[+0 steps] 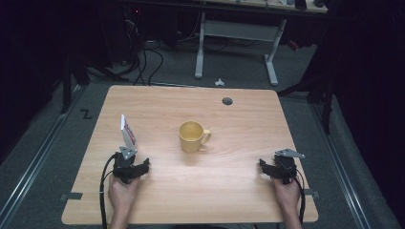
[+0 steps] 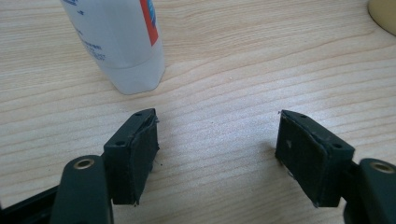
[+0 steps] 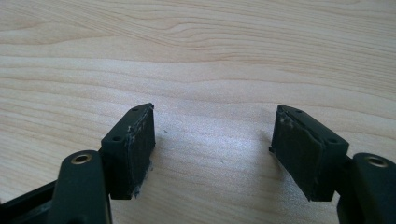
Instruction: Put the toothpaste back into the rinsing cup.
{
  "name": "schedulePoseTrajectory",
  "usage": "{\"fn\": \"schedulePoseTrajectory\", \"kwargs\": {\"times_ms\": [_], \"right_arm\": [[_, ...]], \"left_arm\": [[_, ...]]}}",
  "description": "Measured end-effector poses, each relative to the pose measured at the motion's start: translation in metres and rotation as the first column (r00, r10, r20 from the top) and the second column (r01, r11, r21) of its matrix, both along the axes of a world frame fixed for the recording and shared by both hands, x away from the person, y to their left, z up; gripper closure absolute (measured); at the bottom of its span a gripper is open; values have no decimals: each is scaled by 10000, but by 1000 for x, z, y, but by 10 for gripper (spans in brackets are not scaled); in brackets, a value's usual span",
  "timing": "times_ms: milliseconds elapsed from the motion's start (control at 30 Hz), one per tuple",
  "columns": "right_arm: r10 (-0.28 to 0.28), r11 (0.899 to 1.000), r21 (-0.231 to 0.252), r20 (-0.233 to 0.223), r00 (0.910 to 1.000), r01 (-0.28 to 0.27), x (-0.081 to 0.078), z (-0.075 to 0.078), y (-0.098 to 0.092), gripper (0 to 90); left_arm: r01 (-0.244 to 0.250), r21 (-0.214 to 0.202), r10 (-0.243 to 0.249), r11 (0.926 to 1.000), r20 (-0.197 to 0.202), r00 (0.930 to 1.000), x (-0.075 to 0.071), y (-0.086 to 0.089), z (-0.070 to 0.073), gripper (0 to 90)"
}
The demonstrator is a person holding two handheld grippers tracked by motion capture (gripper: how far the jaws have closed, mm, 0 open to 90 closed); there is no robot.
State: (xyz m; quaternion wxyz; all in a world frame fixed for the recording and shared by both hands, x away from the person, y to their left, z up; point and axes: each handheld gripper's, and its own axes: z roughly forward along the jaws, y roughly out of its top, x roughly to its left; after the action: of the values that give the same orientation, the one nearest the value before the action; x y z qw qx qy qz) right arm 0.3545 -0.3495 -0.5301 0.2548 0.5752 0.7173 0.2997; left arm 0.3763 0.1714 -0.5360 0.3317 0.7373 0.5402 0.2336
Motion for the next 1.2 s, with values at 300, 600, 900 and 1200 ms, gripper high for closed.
{"fn": "schedulePoseTrajectory", "kwargs": {"times_ms": [300,600,900,1200], "right_arm": [[-17,10000,0,4,10000,17,0,0,0,303],[-12,10000,-1,1,10000,12,0,0,0,303],[14,10000,-11,4,10000,-14,0,0,0,303],[67,10000,-7,5,10000,-67,0,0,0,304]], "left_arm": [[32,9,-32,10000,5,10000,0,0,0,284],[325,14,-325,9995,6,9995,0,-1,0,277],[340,9,-340,9994,-1,9994,0,-2,0,275],[306,55,-306,9995,-24,9995,1,-4,0,261]]}}
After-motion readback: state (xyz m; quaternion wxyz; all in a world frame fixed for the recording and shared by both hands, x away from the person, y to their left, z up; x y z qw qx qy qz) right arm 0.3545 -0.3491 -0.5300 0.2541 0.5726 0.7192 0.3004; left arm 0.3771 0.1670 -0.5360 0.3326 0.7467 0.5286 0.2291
